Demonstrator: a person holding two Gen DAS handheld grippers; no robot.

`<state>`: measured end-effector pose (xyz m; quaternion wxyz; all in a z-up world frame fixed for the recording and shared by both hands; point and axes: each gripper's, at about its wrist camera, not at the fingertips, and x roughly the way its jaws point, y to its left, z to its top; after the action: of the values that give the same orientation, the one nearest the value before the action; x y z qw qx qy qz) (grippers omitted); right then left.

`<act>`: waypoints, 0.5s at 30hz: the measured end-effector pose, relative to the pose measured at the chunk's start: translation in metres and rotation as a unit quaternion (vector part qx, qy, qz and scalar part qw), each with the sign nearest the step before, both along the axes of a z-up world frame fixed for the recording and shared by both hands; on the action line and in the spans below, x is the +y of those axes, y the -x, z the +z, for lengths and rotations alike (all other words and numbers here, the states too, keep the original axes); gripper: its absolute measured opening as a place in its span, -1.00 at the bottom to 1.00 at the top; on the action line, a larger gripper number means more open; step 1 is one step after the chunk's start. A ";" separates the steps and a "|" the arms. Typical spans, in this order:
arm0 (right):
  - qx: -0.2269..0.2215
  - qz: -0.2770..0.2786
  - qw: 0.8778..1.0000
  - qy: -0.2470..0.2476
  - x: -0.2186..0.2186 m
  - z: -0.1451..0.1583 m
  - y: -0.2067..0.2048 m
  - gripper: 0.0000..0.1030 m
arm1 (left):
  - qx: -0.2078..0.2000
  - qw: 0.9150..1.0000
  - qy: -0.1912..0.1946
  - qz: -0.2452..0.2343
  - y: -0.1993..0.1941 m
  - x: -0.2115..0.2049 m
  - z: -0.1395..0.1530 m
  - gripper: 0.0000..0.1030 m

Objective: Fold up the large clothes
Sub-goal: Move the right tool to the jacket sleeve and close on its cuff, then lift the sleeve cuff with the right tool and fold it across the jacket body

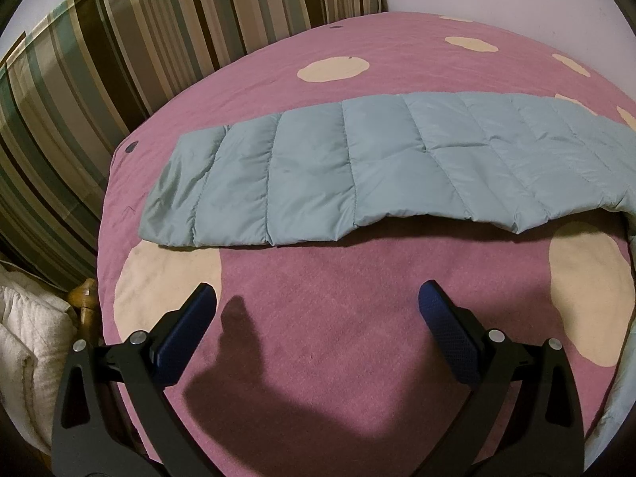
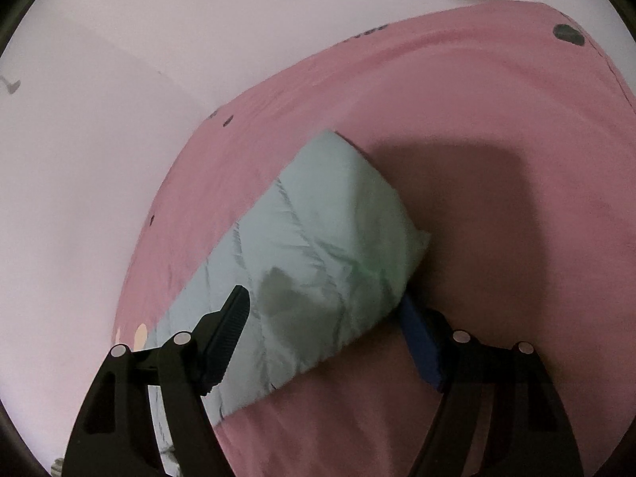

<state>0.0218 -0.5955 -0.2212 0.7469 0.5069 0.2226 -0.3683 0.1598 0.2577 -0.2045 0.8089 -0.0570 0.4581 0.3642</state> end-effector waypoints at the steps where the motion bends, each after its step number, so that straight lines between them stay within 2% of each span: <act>1: -0.001 -0.005 1.000 0.002 -0.002 0.000 0.000 0.43 | 0.000 1.000 0.000 0.000 0.000 0.000 0.000 0.96; 2: -0.005 -0.011 1.000 0.004 -0.004 -0.001 -0.001 0.38 | 0.001 1.000 -0.002 0.000 0.000 -0.001 0.000 0.96; 6: 0.012 -0.012 1.000 0.009 -0.009 -0.001 -0.007 -0.43 | 0.002 1.000 -0.005 0.000 -0.001 -0.002 -0.001 0.96; 8: 0.003 0.006 1.000 0.006 -0.011 0.002 -0.014 -0.65 | 0.003 1.000 -0.006 0.000 -0.001 -0.003 -0.002 0.96; 11: 0.004 0.030 0.999 0.033 -0.004 0.019 -0.031 -0.78 | 0.004 1.000 -0.005 -0.001 -0.001 -0.003 -0.002 0.96; 15: 0.003 0.082 0.992 0.096 0.026 0.055 -0.064 -0.81 | 0.003 1.000 -0.005 0.000 0.000 -0.003 -0.002 0.96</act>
<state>0.0859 -0.5693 -0.1659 0.8190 0.4121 0.2290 -0.3271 0.1602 0.2550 -0.2069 0.8079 -0.0519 0.4589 0.3662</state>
